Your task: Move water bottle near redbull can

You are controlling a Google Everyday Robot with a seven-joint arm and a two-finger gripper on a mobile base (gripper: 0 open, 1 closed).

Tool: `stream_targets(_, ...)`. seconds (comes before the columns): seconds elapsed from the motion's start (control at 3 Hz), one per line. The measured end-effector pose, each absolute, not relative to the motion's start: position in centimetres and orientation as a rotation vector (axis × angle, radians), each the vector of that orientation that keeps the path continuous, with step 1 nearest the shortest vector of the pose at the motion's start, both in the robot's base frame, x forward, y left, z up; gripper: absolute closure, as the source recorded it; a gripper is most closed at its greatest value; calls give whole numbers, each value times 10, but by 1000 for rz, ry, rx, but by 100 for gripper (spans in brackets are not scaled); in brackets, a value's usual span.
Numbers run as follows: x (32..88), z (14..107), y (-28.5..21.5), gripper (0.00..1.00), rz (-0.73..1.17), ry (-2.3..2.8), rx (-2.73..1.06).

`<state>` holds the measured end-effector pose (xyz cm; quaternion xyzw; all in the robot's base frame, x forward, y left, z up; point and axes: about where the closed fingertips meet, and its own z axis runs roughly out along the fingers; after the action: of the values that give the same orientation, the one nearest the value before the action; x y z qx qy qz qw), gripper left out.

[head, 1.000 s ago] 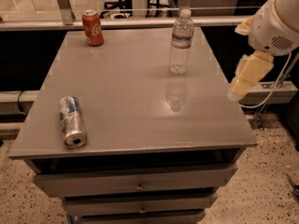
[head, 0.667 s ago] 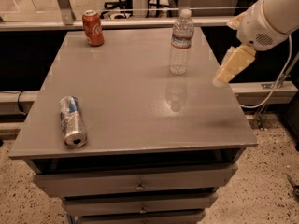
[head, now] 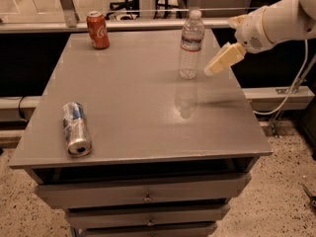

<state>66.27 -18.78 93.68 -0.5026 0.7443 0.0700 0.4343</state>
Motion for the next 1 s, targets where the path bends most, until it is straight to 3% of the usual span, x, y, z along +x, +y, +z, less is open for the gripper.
stream_targets(1.0, 725, 924, -138, 2, 517, 1650, -1018)
